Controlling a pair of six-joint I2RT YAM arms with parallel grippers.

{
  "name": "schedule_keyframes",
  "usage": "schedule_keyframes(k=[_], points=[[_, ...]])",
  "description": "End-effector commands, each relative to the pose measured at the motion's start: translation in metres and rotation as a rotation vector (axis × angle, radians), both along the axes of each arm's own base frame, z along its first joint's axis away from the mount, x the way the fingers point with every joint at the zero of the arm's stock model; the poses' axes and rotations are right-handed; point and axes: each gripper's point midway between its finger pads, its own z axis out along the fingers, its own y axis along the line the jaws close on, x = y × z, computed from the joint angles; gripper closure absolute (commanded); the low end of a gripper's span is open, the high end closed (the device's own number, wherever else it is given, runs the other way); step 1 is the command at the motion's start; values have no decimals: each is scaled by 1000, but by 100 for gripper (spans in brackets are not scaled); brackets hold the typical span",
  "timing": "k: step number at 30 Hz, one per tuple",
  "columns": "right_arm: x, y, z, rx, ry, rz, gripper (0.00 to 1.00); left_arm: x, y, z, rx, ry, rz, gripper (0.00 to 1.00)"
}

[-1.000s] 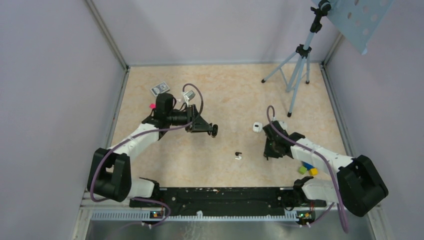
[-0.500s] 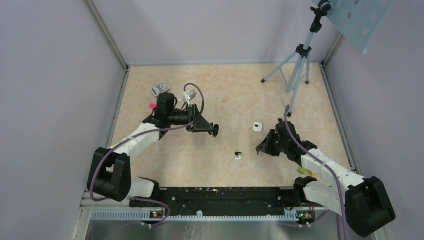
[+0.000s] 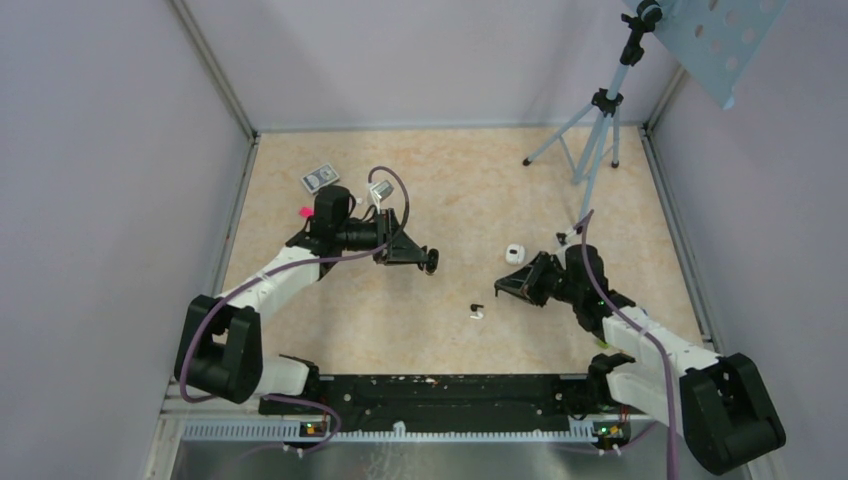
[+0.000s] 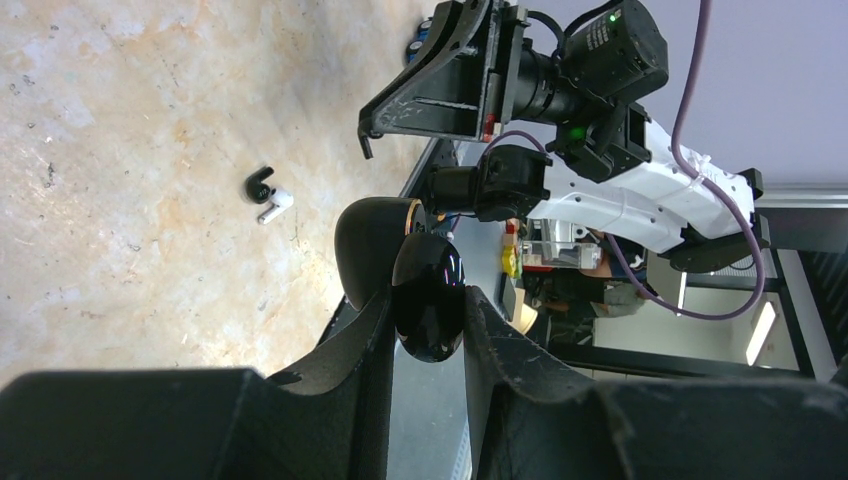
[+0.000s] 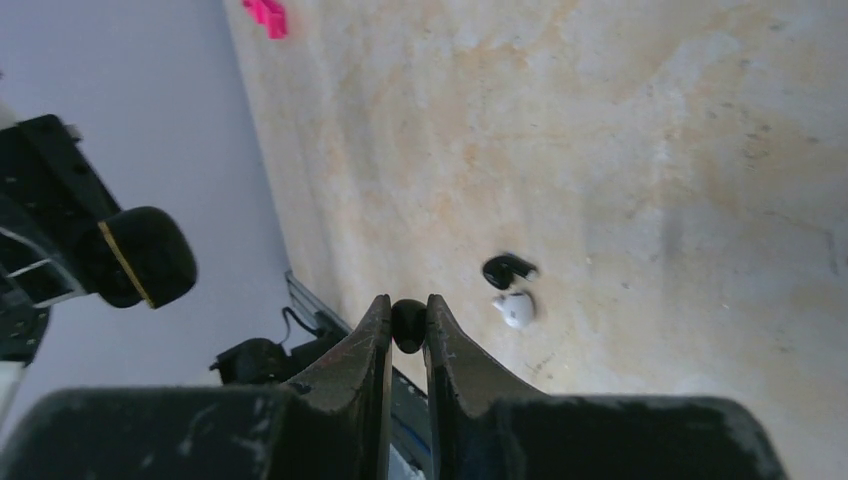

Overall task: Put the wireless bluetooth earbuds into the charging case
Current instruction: Pick up the left earbud from the center of the board, then insert the left earbud into the left side groove of the charging case.

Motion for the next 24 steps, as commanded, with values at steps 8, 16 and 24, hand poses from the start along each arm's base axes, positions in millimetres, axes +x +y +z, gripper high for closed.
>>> schedule_keyframes(k=[8, 16, 24], points=[[12, 34, 113, 382, -324, 167, 98, 8, -5, 25, -49, -107, -25, 100], [5, 42, 152, 434, -448, 270, 99, 8, -6, 29, -49, -113, -33, 100], [12, 56, 157, 356, -489, 220, 100, 8, -6, 27, -54, -72, -15, 100]])
